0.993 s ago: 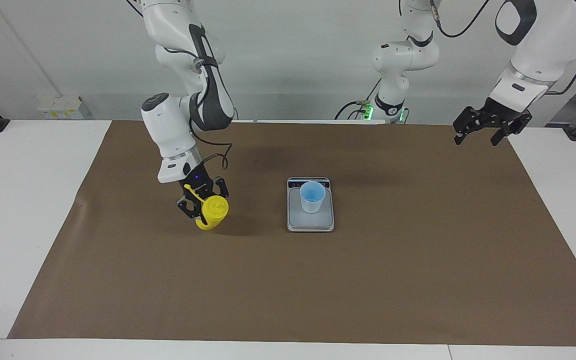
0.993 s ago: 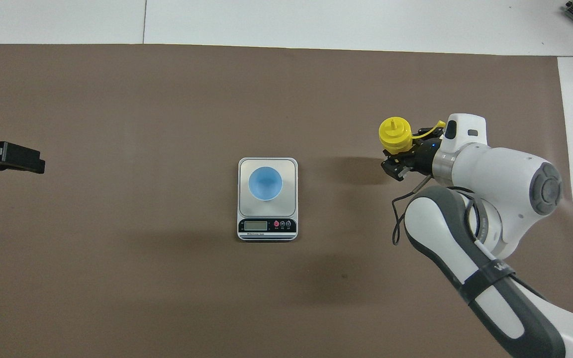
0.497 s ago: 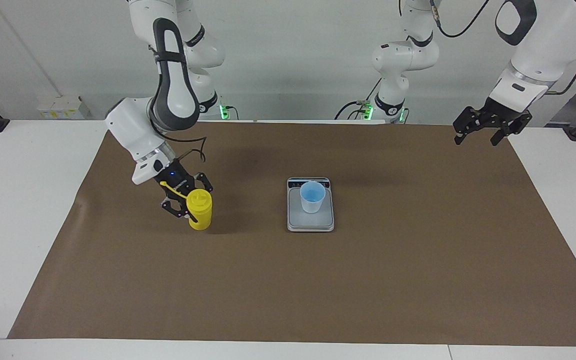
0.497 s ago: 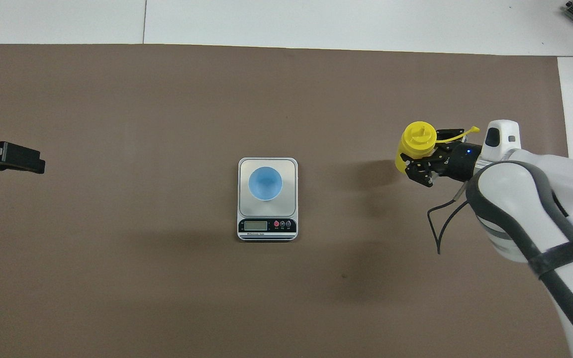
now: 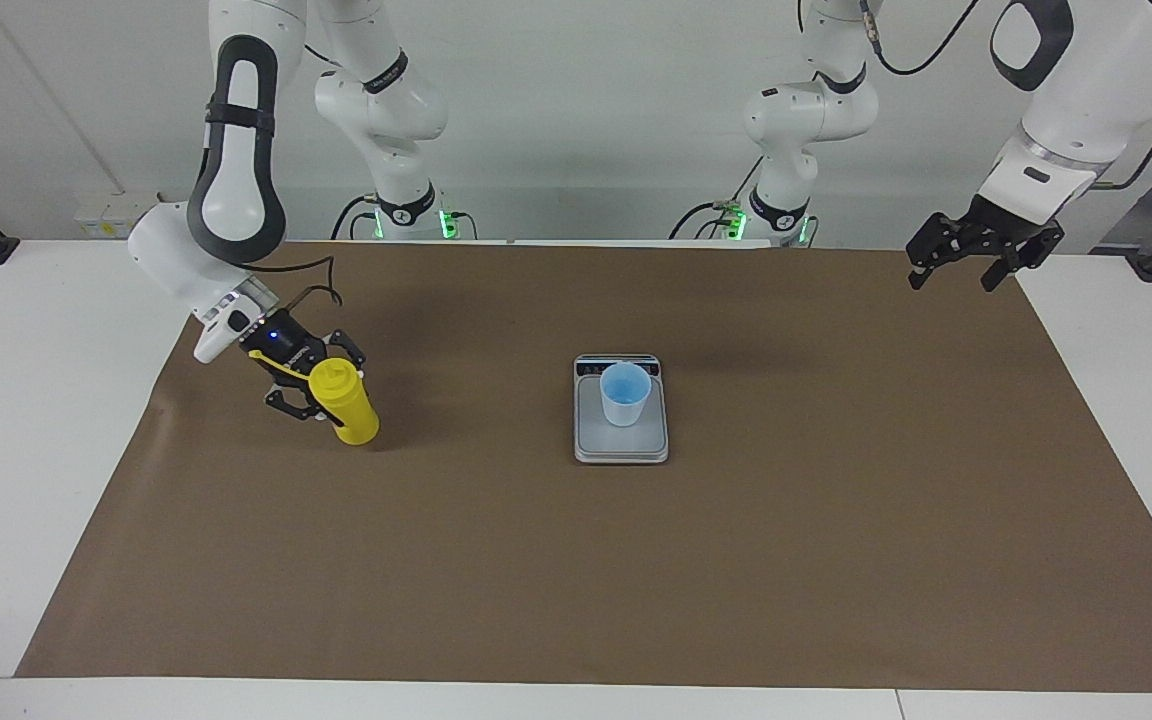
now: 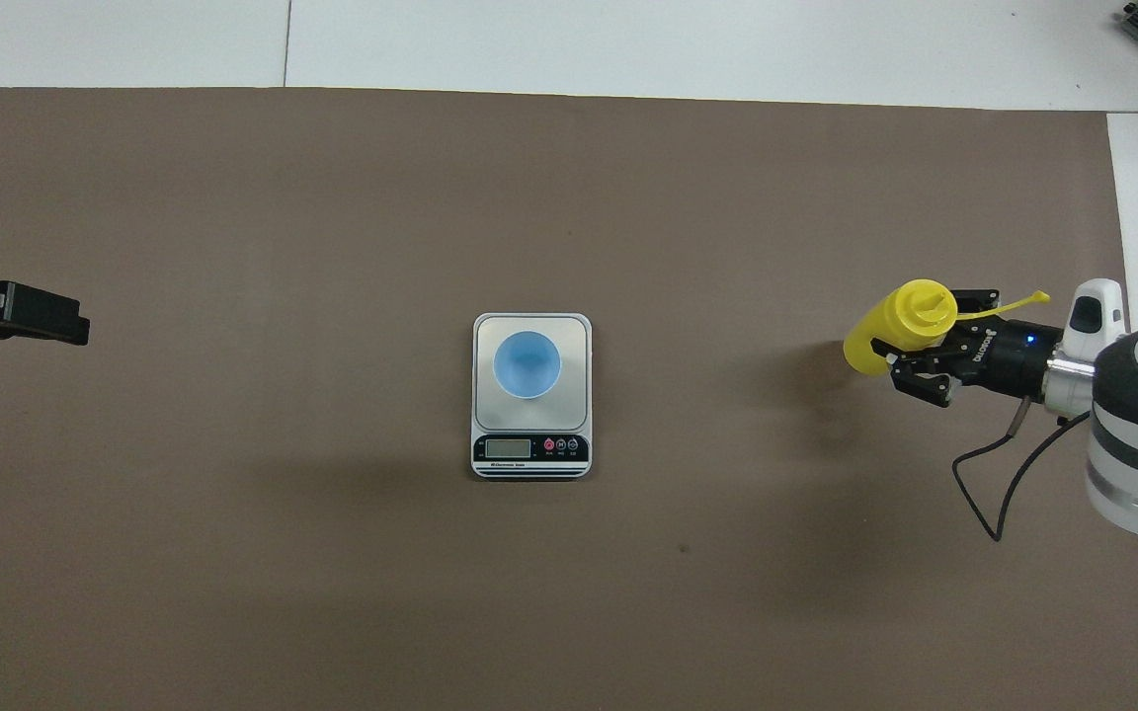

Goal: Pour seasoning into cup on scale with both arms
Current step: 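Carry the yellow bottle back and lower it onto the table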

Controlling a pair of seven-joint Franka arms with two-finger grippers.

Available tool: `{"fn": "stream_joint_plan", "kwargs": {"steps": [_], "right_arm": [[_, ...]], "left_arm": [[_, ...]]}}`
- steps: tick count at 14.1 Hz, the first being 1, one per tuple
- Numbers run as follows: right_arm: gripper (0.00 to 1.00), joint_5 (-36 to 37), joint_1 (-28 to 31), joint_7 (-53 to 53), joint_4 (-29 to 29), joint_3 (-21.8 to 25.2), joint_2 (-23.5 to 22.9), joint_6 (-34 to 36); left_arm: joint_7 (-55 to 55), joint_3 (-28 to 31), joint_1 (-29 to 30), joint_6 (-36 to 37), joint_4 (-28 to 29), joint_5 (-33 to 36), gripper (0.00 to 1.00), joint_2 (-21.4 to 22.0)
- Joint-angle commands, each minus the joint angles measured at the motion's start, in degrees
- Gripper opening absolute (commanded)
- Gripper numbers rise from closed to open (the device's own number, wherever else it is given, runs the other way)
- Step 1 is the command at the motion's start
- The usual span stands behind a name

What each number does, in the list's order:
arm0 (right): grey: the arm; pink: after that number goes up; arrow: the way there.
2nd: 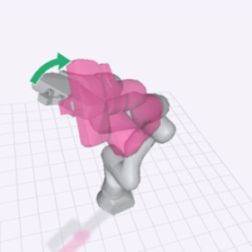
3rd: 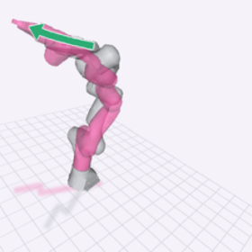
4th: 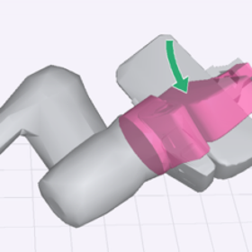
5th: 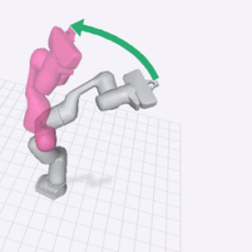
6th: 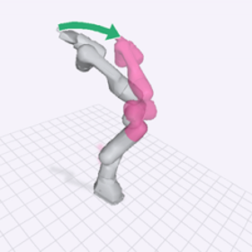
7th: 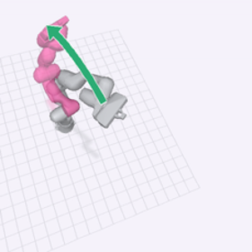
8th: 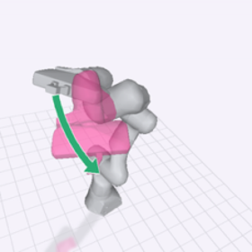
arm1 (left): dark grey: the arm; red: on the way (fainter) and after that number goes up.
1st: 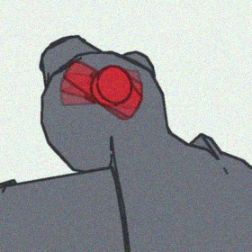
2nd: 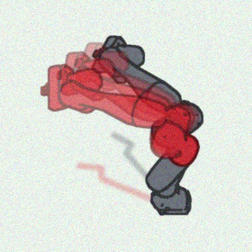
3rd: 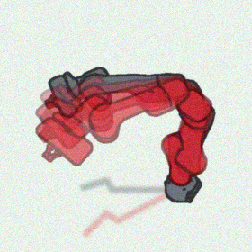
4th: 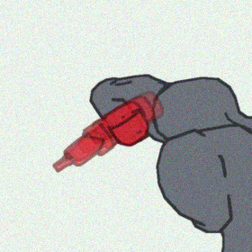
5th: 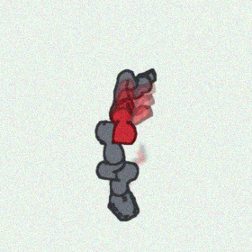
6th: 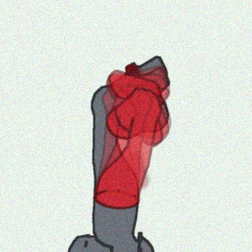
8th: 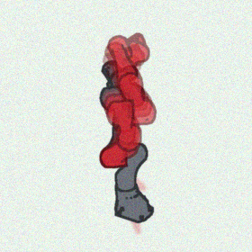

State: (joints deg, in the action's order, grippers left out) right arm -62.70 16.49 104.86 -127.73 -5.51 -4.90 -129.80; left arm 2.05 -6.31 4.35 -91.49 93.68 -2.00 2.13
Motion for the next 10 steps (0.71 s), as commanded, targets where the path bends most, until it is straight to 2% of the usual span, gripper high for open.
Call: {"fn": "stream_joint_plan", "kwargs": {"steps": [1, 7, 8, 10], "right_arm": [[0.0, -2.3, 2.8, 3.9, -1.2, -0.7, 0.2, 1.9], [0.0, -2.7, 6.6, 11.4, -1.3, -0.6, -3.1, 2.8], [0.99, -2.7, 6.7, 11.3, -1.3, -0.6, -3.1, 3.0], [1.0, -2.7, 6.9, 11.0, -1.1, -0.6, -3.1, 4.1]], "left_arm": [[0.0, -0.3, 0.8, -0.6, 1.8, -0.4, 1.0, 1.5], [0.0, -0.3, 0.8, -0.7, 1.8, -0.4, 1.0, 1.5], [0.0, -0.3, 0.8, -0.6, 1.8, -0.4, 1.0, 1.5], [0.0, -0.3, 0.8, -0.6, 1.8, -0.4, 1.0, 1.5]]}}
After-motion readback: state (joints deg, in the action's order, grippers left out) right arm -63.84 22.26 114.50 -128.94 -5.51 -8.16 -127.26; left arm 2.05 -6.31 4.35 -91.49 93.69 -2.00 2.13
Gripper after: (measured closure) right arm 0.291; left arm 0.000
